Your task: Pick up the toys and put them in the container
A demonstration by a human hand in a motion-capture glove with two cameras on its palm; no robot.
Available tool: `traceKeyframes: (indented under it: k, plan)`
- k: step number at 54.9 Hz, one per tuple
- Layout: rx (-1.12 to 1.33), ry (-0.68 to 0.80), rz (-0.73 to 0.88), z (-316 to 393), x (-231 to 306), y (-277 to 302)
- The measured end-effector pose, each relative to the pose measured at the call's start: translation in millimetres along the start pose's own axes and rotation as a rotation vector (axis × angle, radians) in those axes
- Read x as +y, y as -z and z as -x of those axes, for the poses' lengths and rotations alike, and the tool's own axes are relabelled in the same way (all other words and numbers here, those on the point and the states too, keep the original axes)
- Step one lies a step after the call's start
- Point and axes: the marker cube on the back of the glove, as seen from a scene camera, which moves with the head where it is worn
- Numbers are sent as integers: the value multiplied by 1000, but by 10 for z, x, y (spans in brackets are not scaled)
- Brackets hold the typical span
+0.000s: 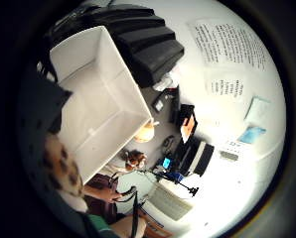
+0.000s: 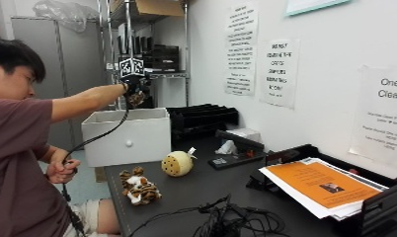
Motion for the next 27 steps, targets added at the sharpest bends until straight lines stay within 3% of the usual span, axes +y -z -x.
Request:
traceKeyframes:
  k: [7, 17, 27]
  plan:
    - [137, -20, 91, -121, -86, -93]
    - [128, 27, 79, -223, -80, -108]
    - [-52, -117, 49, -371, -42, -40]
